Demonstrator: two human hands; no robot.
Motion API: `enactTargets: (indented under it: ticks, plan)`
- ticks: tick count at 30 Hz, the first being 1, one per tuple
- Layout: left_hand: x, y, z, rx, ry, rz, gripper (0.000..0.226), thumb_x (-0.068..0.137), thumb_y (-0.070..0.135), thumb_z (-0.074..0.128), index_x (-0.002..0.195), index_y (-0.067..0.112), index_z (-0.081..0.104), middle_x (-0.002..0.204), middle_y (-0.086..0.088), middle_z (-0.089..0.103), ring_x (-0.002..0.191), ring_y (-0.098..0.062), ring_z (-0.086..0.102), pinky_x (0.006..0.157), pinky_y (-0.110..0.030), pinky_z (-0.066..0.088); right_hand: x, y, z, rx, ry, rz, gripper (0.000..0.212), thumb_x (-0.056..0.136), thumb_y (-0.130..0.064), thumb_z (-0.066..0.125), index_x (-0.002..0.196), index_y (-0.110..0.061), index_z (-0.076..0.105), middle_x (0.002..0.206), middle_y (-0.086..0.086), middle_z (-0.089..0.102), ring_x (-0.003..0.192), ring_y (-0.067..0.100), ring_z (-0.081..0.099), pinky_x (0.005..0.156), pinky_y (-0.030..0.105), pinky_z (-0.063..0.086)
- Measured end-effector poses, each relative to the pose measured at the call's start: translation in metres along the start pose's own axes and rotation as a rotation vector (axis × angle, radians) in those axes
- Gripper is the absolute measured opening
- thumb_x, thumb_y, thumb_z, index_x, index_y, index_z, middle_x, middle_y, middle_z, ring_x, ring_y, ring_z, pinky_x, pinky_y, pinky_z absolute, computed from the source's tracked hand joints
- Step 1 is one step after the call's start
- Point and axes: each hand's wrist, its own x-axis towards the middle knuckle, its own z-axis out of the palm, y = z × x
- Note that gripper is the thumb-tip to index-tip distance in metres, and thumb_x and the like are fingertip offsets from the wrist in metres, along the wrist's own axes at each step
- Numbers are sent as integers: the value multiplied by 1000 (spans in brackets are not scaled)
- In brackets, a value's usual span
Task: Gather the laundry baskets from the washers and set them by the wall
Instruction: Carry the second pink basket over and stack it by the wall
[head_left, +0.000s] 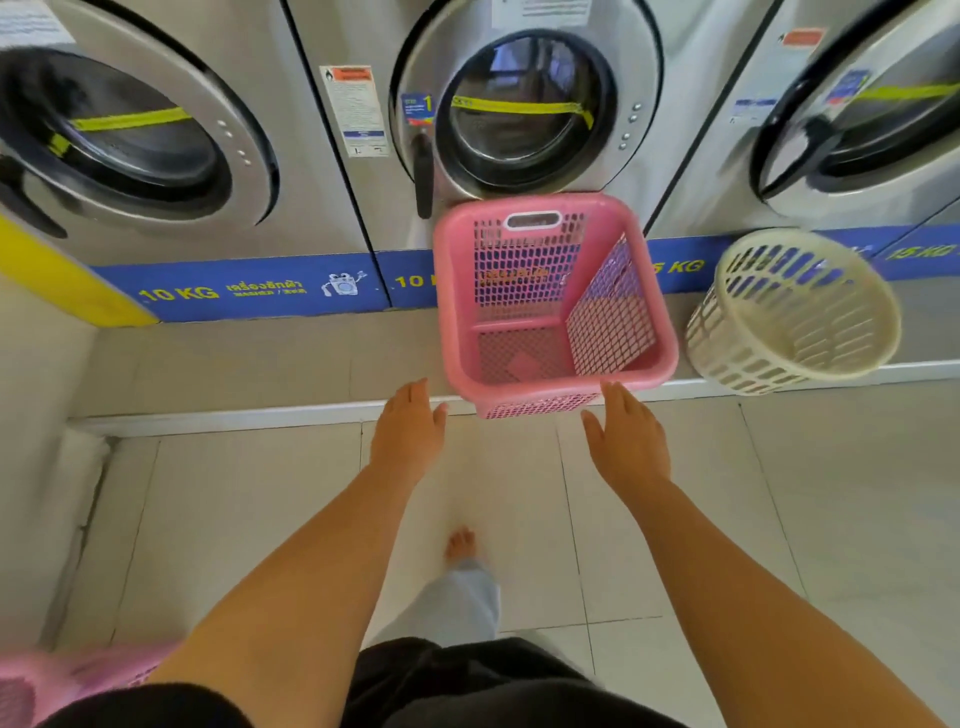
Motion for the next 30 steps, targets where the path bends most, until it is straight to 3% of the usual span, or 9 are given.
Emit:
enactTargets:
  ticks: [9, 14, 23, 30]
  plan:
    - [95, 49, 5, 1, -11, -28, 48, 97, 24, 46, 141, 8, 35, 139, -18, 44, 124, -36, 45, 96, -46, 42, 99, 30, -16, 61, 28, 71, 45, 93, -26, 52, 134, -13, 42, 140, 7, 49, 122, 31, 51, 101, 48, 44]
    - [139, 73, 22, -4, 34, -113, 50, 95, 20, 50, 141, 5, 35, 136, -20, 45, 120, -38, 47, 97, -49, 43, 165, 57, -20, 7, -24, 53, 59, 92, -27, 53, 145, -11, 33, 152, 10, 35, 136, 34, 37, 109, 48, 33]
    - [210, 104, 60, 12, 132, -280, 58, 94, 18, 51, 148, 9, 30, 154, -23, 24, 137, -42, 30, 113, -49, 28, 277, 100, -20, -27, -114, -18, 65, 92, -29, 52, 149, -15, 23, 155, 14, 29, 133, 40, 37, 109, 51, 33]
    - [244, 86, 80, 97, 157, -328, 58, 95, 22, 50, 149, 25, 30, 160, -16, 12, 144, -39, 19, 116, -47, 25, 325, 119, 0, -36, -141, -26, 66, 93, -31, 53, 150, -35, 21, 162, 10, 5, 138, 42, 30, 106, 53, 35]
